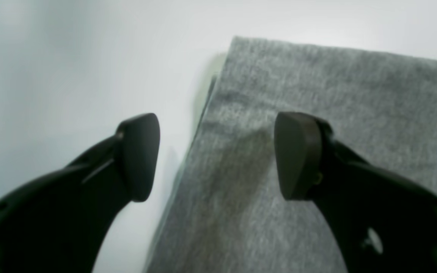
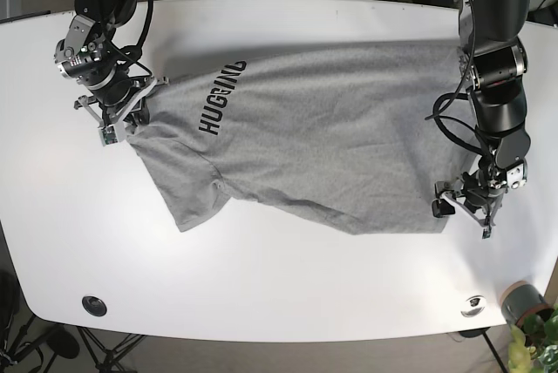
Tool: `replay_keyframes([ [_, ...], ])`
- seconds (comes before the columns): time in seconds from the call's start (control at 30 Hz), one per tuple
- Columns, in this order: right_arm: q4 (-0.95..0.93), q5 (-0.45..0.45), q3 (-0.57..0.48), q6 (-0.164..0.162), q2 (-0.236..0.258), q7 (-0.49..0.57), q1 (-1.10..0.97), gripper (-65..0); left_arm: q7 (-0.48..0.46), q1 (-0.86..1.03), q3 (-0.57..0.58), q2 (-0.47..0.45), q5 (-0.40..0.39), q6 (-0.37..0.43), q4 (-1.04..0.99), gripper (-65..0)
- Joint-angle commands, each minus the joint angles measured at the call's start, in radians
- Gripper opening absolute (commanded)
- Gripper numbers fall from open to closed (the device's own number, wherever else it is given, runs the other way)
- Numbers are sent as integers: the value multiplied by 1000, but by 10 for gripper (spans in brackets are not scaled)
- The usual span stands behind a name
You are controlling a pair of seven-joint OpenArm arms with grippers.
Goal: Fold the T-shirt properly
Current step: 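Release with the left gripper and reach it to the shirt's hem, then grasp the shirt's hem corner with the left gripper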
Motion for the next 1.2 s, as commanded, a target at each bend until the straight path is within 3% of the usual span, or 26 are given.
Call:
replay_keyframes([
  [0.0,18,9,2,3,7,21,12,-650,-35,-36,-1,-13,-12,-1,-27,-206],
  [0.47,18,11,-3,3,7,21,12,-650,-32,-28,-4,42,-15,-10,-60,-204],
  [0.63,18,11,-4,3,7,21,14,-650,61,-33,-7,62,-17,-121,-50,-210],
  [0.77,18,11,-4,3,7,21,18,-650,71,-35,-7,57,-17,-124,-50,-219],
  [0.83,18,11,-4,3,7,21,18,-650,71,-30,-7,56,-17,-126,-50,-275],
  [1.03,18,11,-4,3,6,21,20,-650,68,-28,-7,45,-13,-127,-50,-615],
  [1.07,16,11,-4,3,6,21,26,-650,69,-28,-7,33,-15,-127,-50,-650],
  [1.17,5,1,-4,3,-10,21,50,-650,71,-28,-10,26,-18,-127,-48,-650],
])
